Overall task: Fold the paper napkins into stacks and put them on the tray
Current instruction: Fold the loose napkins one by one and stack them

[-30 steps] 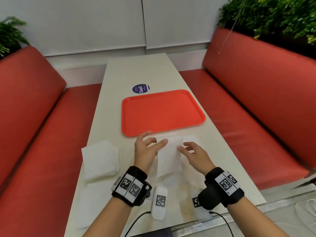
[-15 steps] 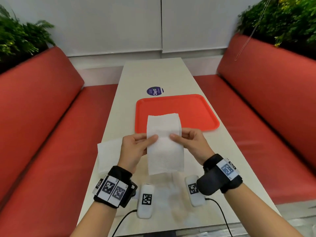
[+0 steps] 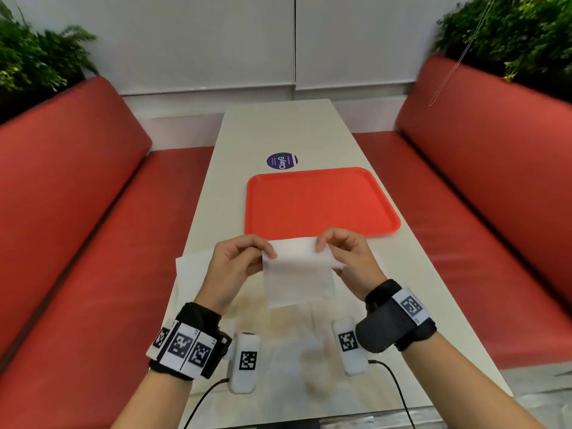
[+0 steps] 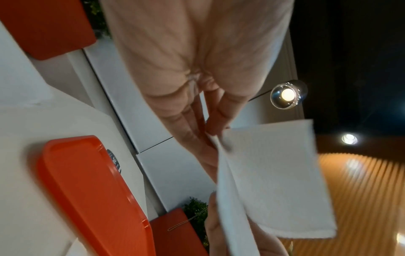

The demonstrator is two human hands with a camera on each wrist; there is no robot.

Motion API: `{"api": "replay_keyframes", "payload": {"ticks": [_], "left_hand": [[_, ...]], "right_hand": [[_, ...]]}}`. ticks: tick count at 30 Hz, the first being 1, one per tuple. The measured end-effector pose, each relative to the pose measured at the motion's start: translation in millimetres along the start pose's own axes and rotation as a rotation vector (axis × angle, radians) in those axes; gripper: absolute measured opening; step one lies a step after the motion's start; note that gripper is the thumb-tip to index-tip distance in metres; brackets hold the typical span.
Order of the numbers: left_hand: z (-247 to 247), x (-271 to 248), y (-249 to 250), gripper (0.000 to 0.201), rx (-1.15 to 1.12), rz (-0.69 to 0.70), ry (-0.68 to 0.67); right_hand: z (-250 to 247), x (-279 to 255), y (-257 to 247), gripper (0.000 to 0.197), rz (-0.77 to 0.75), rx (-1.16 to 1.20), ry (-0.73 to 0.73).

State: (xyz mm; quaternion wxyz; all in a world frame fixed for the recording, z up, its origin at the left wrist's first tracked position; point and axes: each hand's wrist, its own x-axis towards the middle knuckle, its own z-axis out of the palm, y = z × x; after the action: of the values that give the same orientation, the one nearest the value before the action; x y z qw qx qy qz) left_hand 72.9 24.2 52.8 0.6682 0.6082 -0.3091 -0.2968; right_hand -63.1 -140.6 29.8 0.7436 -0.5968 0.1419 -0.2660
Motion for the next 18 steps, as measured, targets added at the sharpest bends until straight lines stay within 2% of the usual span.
{"api": "replay_keyframes", "payload": {"ticks": [2,5,8,11,14,16,18], "left_hand": [[1,-1,5,0.026,-0.019,0.004,-0.008],[1,0,6,0.021,0.04,0.036,0.072],[1,0,4,0.017,0.157,0.09,0.134],[1,-2,6,0.03,0.25,0.133,0.1],[5,-4,9,0.038,0.35,0.194,0.045],[9,-7,13,0.037,0.393,0.229,0.014],[6,-9,17,0.034,0.422,0.261,0.025]], "right_hand": [[1,1,-1,0.031,0.036,-0.034,0.015],[0,2,-2,0.039,0.103,-0.023,0.029],[-4,7,-5,0.021,0.073,-0.056,0.014],[-2,10,-12,0.004,-0.071,-0.248,-0.018],[9,7,-17,0.018,-0.142,-0.543,-0.079],[20,5,-15,0.019,-0.107,-0.561,-0.108],[24,6,-12,0.016,-0.101,-0.541,-0.07]]}}
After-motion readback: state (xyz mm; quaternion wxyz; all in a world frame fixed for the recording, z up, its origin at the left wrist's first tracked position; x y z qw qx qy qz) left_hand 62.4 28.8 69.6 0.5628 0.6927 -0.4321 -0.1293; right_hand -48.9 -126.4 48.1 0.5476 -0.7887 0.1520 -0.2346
